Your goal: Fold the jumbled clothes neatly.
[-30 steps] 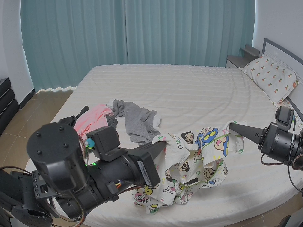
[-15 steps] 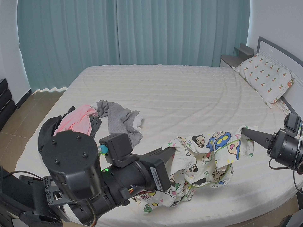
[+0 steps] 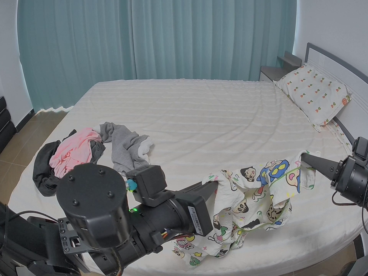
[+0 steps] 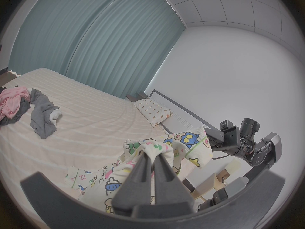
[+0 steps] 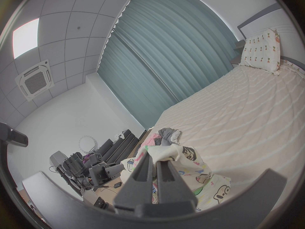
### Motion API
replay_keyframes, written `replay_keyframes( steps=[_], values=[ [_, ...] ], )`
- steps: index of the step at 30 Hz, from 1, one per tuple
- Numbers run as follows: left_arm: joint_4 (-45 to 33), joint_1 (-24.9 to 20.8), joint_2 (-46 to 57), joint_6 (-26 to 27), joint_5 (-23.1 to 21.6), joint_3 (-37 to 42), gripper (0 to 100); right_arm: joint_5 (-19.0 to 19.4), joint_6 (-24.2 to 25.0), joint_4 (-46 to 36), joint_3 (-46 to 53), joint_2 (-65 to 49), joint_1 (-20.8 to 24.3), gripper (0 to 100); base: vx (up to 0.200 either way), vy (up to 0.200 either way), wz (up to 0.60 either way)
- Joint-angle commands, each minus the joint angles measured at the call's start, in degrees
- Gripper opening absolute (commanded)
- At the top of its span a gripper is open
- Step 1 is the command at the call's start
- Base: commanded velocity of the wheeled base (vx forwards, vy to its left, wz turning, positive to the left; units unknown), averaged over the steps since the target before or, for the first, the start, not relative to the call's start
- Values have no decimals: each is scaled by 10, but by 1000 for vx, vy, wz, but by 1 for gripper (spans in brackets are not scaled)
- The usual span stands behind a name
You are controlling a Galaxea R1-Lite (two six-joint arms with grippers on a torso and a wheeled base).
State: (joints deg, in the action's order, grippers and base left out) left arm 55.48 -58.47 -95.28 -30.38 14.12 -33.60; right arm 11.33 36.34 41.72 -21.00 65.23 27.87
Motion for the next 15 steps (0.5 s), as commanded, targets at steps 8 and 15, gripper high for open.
replay_keyframes(
  steps=[8,15],
  values=[
    [1,-2,1,1,25,-5,0,-1,0,1,-2,-5,-1,0,0,0,0],
    [1,-4,-2,0,27,-5,0,2,0,0,1,-8,-1,0,-86,0,0]
  ],
)
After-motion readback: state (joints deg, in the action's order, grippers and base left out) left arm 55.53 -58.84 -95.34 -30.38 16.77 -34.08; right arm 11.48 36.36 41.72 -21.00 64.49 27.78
